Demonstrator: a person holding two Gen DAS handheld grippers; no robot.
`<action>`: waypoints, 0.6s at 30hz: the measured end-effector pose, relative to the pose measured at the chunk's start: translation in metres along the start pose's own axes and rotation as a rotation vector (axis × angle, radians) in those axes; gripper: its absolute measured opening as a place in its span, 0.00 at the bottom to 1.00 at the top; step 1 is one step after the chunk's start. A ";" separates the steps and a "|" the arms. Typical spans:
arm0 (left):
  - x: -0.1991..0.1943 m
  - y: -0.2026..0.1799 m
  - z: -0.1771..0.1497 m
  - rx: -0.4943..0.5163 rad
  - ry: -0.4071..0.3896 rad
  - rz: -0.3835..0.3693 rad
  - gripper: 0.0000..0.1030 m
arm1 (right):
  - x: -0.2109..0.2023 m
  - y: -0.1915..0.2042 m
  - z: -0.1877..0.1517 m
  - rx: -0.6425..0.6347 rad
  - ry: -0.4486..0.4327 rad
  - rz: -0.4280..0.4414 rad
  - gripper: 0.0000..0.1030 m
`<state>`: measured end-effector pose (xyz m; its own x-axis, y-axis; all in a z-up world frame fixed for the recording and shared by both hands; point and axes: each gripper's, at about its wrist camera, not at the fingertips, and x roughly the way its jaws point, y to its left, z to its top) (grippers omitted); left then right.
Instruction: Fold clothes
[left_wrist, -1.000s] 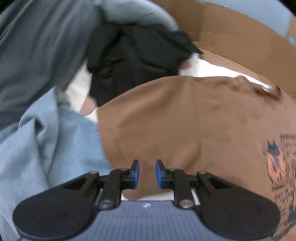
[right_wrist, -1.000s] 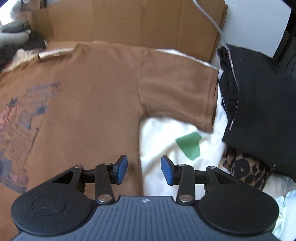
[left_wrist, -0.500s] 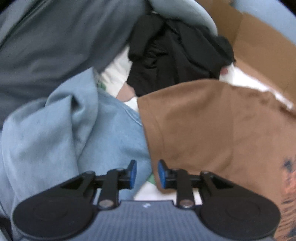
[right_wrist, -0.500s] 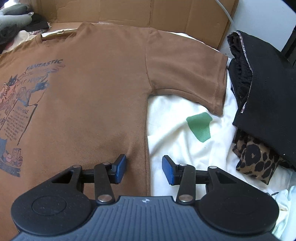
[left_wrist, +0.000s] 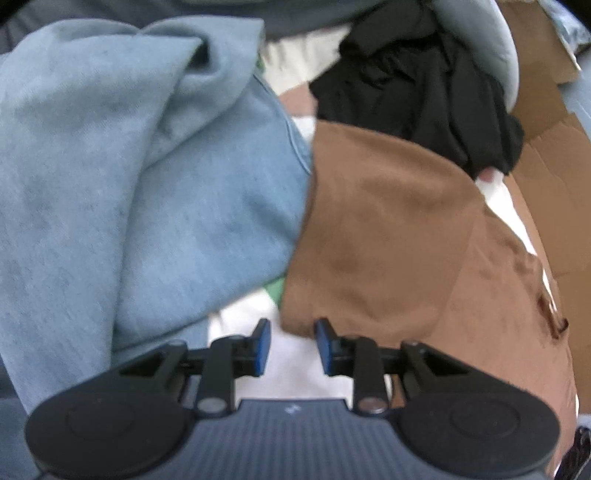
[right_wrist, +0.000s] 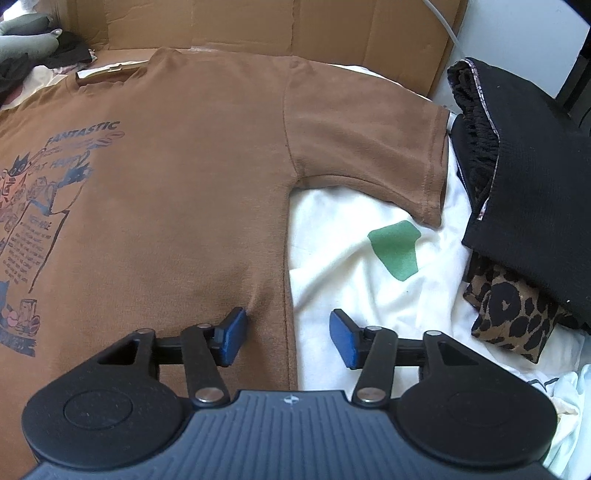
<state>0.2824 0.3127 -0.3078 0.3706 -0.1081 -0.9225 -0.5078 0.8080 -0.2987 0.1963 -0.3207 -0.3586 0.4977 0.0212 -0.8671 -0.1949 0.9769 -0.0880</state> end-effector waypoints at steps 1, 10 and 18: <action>-0.001 0.001 0.000 -0.004 -0.005 0.002 0.27 | 0.000 0.000 0.000 -0.001 -0.001 0.000 0.58; 0.016 -0.001 -0.002 0.002 0.033 -0.003 0.27 | 0.000 -0.001 -0.001 0.000 -0.009 0.004 0.58; 0.021 -0.011 -0.002 0.034 0.024 0.023 0.28 | 0.000 0.000 -0.003 -0.001 -0.018 0.001 0.59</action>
<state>0.2943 0.2998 -0.3247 0.3401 -0.1024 -0.9348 -0.4891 0.8298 -0.2688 0.1937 -0.3216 -0.3598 0.5125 0.0260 -0.8583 -0.1966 0.9765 -0.0878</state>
